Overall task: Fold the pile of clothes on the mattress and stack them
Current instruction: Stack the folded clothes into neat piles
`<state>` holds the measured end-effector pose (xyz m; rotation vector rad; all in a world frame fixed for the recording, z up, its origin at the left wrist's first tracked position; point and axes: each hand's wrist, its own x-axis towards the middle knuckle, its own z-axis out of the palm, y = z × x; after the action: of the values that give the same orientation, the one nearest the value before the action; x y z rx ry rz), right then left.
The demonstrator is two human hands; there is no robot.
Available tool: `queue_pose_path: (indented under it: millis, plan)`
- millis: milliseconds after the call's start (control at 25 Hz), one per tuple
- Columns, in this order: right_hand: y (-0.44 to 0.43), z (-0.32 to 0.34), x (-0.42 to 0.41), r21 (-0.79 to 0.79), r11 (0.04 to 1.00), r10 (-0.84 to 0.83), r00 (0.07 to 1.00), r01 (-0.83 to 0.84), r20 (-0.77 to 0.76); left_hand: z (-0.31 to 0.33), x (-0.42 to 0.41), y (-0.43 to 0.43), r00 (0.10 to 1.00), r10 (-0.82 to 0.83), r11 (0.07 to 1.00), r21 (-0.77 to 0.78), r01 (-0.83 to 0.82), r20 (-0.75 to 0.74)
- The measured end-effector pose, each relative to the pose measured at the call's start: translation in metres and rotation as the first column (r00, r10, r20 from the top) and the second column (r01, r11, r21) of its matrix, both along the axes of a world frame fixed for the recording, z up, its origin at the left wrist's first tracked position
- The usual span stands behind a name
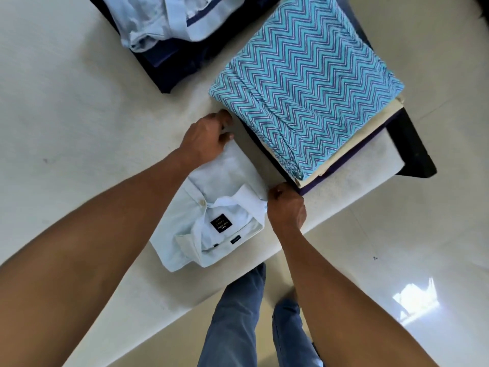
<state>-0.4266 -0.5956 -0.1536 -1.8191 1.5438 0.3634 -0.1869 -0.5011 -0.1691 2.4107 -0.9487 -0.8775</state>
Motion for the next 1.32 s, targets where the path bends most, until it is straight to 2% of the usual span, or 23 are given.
queue_pose_path:
  millis: [80, 200, 240, 320, 360, 440, 480, 600, 680, 840, 960, 1040, 1080, 1160, 1240, 1320]
  plan:
    - [0.001, 0.000, -0.005, -0.006, 0.990, -0.144, 0.989, 0.144, 0.023, 0.005, -0.001, 0.009, 0.982, 0.185, 0.983, -0.004, -0.185, -0.021]
    - [0.014, 0.005, -0.034, 0.076, 0.880, -0.474, 0.876, 0.469, 0.090, 0.012, -0.006, 0.046, 0.946, 0.321, 0.944, 0.099, -0.316, -0.044]
    - [0.022, 0.008, -0.045, 0.117, 0.824, -0.565, 0.821, 0.555, 0.083, 0.015, -0.010, 0.060, 0.946, 0.319, 0.940, 0.144, -0.309, -0.055]
    - [0.042, 0.016, -0.062, 0.343, 0.639, -0.744, 0.666, 0.688, 0.050, 0.020, -0.016, 0.087, 0.949, 0.306, 0.942, 0.170, -0.291, -0.071]
    - [0.052, 0.020, -0.065, 0.463, 0.578, -0.767, 0.640, 0.672, 0.030, 0.021, -0.016, 0.095, 0.949, 0.304, 0.943, 0.167, -0.288, -0.079]
    - [0.072, 0.024, -0.061, 0.625, 0.559, -0.714, 0.699, 0.545, 0.029, 0.020, -0.011, 0.102, 0.954, 0.279, 0.948, 0.187, -0.256, -0.112]
    - [0.080, 0.023, -0.056, 0.677, 0.546, -0.706, 0.707, 0.493, 0.054, 0.019, -0.007, 0.102, 0.956, 0.255, 0.953, 0.207, -0.223, -0.145]
    - [0.091, 0.009, -0.047, 0.790, 0.449, -0.773, 0.625, 0.418, 0.109, 0.015, 0.009, 0.100, 0.945, 0.213, 0.953, 0.264, -0.146, -0.248]
    - [0.092, -0.003, -0.046, 0.830, 0.418, -0.783, 0.610, 0.369, 0.123, 0.013, 0.016, 0.102, 0.929, 0.215, 0.952, 0.276, -0.130, -0.302]
    - [0.084, -0.009, -0.038, 0.839, 0.441, -0.740, 0.658, 0.317, 0.140, 0.013, 0.009, 0.114, 0.877, 0.283, 0.948, 0.254, -0.193, -0.389]
    - [0.065, 0.010, -0.014, 0.785, 0.577, -0.599, 0.770, 0.225, 0.219, 0.028, -0.006, 0.142, 0.844, 0.455, 0.888, 0.210, -0.408, -0.284]
    - [0.047, 0.036, 0.013, 0.713, 0.695, -0.438, 0.839, 0.087, 0.324, 0.046, -0.020, 0.170, 0.739, 0.614, 0.788, 0.167, -0.592, -0.278]
    - [0.037, 0.051, 0.028, 0.669, 0.743, -0.338, 0.863, 0.001, 0.375, 0.056, -0.032, 0.186, 0.653, 0.696, 0.712, 0.165, -0.683, -0.300]
    - [0.021, 0.083, 0.064, 0.587, 0.778, -0.095, 0.883, -0.222, 0.459, 0.071, -0.068, 0.217, 0.387, 0.803, 0.497, 0.149, -0.855, -0.453]
    - [0.005, 0.102, 0.107, 0.547, 0.744, 0.143, 0.892, -0.383, 0.429, 0.080, -0.117, 0.230, 0.074, 0.707, 0.274, 0.176, -0.945, -0.703]
    - [0.001, 0.108, 0.156, 0.548, 0.651, 0.408, 0.851, -0.525, 0.330, 0.083, -0.168, 0.229, -0.155, 0.539, 0.152, 0.276, -0.949, -0.828]
